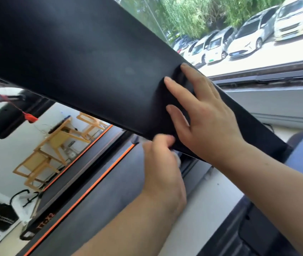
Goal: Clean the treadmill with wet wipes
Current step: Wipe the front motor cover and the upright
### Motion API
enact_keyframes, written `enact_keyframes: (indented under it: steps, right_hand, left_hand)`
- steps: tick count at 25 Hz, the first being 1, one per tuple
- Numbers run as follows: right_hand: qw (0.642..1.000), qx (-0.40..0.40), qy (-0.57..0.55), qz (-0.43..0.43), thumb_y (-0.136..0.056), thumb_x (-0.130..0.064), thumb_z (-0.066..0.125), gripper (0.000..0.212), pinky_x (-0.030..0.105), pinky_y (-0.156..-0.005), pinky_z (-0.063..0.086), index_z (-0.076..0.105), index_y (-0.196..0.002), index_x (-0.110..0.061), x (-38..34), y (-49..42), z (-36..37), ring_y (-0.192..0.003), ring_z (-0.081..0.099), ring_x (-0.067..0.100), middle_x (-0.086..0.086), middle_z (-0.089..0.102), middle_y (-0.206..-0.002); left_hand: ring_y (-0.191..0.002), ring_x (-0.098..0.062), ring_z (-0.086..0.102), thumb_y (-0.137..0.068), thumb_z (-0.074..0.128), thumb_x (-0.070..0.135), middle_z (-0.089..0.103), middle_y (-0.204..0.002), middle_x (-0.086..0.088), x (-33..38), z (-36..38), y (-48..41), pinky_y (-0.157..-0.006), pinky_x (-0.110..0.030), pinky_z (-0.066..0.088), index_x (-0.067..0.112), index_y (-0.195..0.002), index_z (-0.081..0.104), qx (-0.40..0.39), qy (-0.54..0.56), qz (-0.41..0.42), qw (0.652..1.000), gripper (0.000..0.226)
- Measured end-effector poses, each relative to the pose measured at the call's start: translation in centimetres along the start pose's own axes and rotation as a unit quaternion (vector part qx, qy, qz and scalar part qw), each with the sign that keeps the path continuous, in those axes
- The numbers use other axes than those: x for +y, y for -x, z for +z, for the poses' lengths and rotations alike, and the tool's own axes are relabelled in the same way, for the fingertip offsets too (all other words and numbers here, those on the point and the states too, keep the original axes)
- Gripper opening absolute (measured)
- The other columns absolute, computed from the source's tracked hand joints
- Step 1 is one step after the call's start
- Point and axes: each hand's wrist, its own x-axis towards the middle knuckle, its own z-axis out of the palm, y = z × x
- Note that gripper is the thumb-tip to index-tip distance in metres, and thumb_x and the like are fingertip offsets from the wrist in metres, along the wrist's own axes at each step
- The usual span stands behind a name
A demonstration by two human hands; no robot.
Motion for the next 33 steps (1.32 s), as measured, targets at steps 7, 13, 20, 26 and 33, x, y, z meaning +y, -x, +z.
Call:
enact_keyframes:
  steps: [7,13,20,26,33]
  right_hand:
    - [0.981,-0.085,0.0,0.175,-0.103,-0.037,0.049,0.053,0.045,-0.109,0.043,0.039,-0.154,-0.041,5.3,4.6,-1.5,-0.146,0.034,0.024,-0.001,0.03,-0.163]
    - [0.955,-0.137,-0.057,0.258,-0.103,-0.029,0.048,0.049,0.027,-0.116,0.034,0.047,-0.151,-0.034,8.9,6.4,-3.5,-0.142,0.041,0.008,-0.009,0.044,-0.157]
    - [0.887,-0.187,0.01,0.423,-0.103,-0.029,0.047,0.034,0.025,-0.078,0.04,0.065,-0.132,-0.029,12.2,13.2,-8.0,-0.075,0.048,0.01,-0.014,0.053,-0.083]
    - [0.833,-0.193,-0.009,0.518,-0.101,-0.025,0.049,0.021,0.037,-0.08,0.059,0.069,-0.102,-0.032,11.4,14.6,-8.8,-0.088,0.07,0.017,-0.005,0.069,-0.084]
    - [0.782,-0.179,-0.048,0.595,-0.095,-0.021,0.048,0.026,0.045,-0.081,0.061,0.071,-0.099,-0.03,11.0,14.3,-6.3,-0.095,0.072,0.03,0.005,0.073,-0.095]
  left_hand:
    - [-0.073,-0.013,0.063,-0.071,0.05,-0.009,0.069,-0.099,-0.011,-6.3,3.5,0.4,-0.053,-0.019,0.05,0.0,-0.12,0.056,-0.042,0.009,-0.091,0.995,0.05]
    - [-0.055,-0.01,0.049,-0.072,0.044,0.001,0.044,-0.077,-0.002,-16.1,7.3,-1.3,-0.059,-0.017,0.05,-0.006,-0.115,0.049,-0.064,0.006,-0.257,0.964,0.044]
    - [-0.095,-0.03,0.067,-0.084,0.061,0.004,0.064,-0.105,-0.017,-22.8,9.1,-5.6,-0.093,-0.043,0.056,0.003,-0.102,0.051,-0.092,-0.053,-0.381,0.918,0.02]
    - [-0.089,-0.024,0.051,-0.09,0.049,-0.009,0.055,-0.101,-0.01,-25.6,9.9,-5.3,-0.085,-0.035,0.046,0.006,-0.091,0.054,-0.027,-0.03,-0.367,0.929,0.016]
    - [-0.055,-0.014,0.044,-0.093,0.046,-0.009,0.044,-0.071,-0.002,-16.1,5.0,-4.5,-0.048,-0.018,0.043,0.01,-0.083,0.048,-0.009,-0.053,-0.25,0.967,0.021]
